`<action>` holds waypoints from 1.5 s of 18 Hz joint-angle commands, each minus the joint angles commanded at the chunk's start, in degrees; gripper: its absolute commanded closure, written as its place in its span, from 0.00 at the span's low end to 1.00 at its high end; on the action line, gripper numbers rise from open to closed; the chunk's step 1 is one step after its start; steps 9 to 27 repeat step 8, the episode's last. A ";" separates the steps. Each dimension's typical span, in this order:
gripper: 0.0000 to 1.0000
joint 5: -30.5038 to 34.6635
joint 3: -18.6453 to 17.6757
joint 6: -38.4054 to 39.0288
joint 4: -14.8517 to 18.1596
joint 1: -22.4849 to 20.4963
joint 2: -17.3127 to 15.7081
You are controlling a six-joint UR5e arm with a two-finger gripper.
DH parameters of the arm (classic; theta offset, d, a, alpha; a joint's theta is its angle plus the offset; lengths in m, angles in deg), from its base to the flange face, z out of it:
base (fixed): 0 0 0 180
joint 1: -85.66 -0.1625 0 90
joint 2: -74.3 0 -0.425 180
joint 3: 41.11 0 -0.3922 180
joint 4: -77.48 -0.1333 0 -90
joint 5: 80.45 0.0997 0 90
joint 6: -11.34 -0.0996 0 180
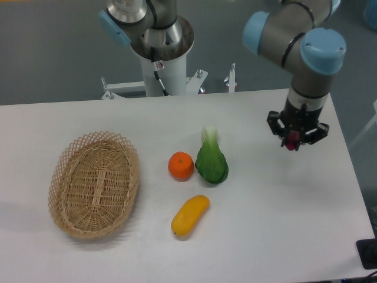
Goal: Pick up the sweet potato from the basket
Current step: 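Carry the held sweet potato up and away past the bok choy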
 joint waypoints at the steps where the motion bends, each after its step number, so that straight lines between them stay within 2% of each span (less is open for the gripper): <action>1: 0.95 0.00 0.79 -1.49 0.26 -0.17 0.44; 7: 0.95 0.09 1.68 -7.22 1.41 -1.32 0.88; 27: 0.95 0.09 1.68 -7.31 1.41 -1.32 0.80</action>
